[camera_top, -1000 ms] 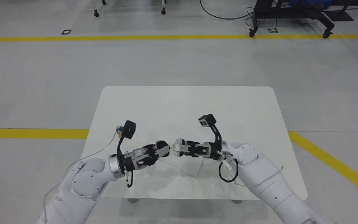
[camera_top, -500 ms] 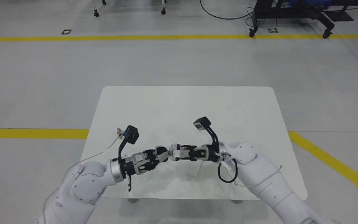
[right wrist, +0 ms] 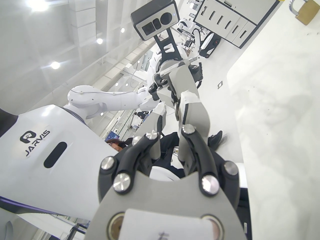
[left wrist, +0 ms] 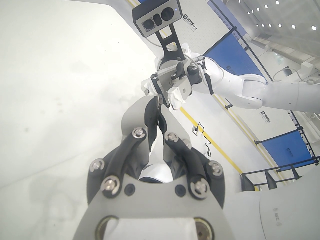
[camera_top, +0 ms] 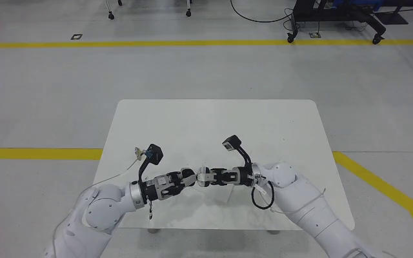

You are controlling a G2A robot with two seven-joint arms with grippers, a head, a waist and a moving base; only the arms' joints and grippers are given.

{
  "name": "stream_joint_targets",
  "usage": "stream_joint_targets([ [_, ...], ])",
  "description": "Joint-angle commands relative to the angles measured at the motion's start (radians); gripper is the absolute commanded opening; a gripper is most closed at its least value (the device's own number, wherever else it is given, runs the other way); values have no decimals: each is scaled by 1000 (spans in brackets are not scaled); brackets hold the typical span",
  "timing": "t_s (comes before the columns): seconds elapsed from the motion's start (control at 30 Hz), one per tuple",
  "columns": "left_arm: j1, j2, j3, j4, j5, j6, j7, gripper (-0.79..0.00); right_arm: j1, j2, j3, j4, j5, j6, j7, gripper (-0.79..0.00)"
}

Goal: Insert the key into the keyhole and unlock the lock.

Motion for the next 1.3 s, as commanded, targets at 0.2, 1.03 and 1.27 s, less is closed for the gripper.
stream_joint_targets([
  [0.2,-1,1,-4,-2,14,11,-1,-785,12,-9,-5,26,-28,4,4,-785],
  [1.03,291,58,-399,-112,-22,-63,57,0,6,-14,28,41,-49,-11,-11,-785],
  [1.27,513,74,-639,-335,219,381,-3,0,6,-14,28,41,-49,-11,-11,-785],
])
